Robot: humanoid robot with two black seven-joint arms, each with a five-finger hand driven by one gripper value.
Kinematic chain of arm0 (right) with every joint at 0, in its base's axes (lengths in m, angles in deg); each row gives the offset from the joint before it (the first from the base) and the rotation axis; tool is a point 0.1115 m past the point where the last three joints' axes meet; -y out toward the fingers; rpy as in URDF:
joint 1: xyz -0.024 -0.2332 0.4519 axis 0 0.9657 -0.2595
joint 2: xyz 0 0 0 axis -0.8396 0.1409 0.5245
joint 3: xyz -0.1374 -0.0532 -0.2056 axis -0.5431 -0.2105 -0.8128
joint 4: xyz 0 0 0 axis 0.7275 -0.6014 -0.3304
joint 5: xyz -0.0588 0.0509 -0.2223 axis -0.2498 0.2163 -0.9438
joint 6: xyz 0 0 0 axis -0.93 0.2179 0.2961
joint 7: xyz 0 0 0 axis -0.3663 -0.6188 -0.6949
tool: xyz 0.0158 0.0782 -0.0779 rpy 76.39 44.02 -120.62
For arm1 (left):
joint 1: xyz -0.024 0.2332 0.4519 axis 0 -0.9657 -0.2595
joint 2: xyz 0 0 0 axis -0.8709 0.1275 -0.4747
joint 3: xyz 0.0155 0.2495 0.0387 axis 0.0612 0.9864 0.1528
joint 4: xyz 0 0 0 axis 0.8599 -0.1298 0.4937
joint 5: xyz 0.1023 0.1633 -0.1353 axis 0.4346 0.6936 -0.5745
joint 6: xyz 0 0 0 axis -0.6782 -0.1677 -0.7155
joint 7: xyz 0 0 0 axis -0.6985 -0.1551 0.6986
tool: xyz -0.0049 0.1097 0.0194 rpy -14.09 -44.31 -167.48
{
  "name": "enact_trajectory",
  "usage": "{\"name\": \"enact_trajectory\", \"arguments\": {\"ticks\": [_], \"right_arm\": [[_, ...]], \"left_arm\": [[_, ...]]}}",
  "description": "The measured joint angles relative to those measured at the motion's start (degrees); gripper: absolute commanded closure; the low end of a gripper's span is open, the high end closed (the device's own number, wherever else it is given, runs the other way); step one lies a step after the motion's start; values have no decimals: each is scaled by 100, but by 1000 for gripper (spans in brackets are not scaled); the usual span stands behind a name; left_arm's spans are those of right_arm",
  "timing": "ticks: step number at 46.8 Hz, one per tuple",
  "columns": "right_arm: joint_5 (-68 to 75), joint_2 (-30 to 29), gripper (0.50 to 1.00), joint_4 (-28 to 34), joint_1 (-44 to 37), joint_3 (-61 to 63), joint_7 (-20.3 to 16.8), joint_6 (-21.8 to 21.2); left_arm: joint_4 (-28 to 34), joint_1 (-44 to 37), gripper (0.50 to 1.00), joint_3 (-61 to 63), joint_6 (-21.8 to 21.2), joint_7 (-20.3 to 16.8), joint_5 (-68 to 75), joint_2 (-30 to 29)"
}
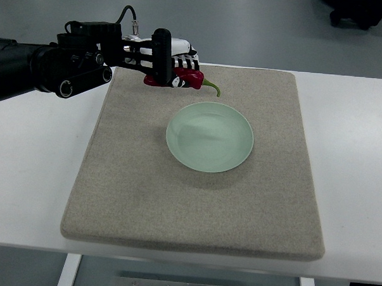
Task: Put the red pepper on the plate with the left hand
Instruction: 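Lift the pepper and carry it over the green plate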
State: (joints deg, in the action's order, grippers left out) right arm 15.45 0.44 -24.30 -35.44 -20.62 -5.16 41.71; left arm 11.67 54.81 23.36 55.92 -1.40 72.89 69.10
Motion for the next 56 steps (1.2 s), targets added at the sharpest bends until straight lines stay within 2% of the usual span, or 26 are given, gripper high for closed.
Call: {"name": "enact_trajectory", "arguments": {"ticks": [19, 33, 56], "right_arm": [[0, 0, 568, 0, -1, 0, 0, 0], [0, 0, 568, 0, 0, 0, 0, 0], [0, 0, 568, 0, -1, 0, 0, 0]], "left_arm": [[-447, 209, 1000, 28, 9, 0, 42, 306], [-916, 225, 1000, 49, 18, 0, 484, 373], [-1306, 146, 1000, 64, 51, 0, 580, 407]]}}
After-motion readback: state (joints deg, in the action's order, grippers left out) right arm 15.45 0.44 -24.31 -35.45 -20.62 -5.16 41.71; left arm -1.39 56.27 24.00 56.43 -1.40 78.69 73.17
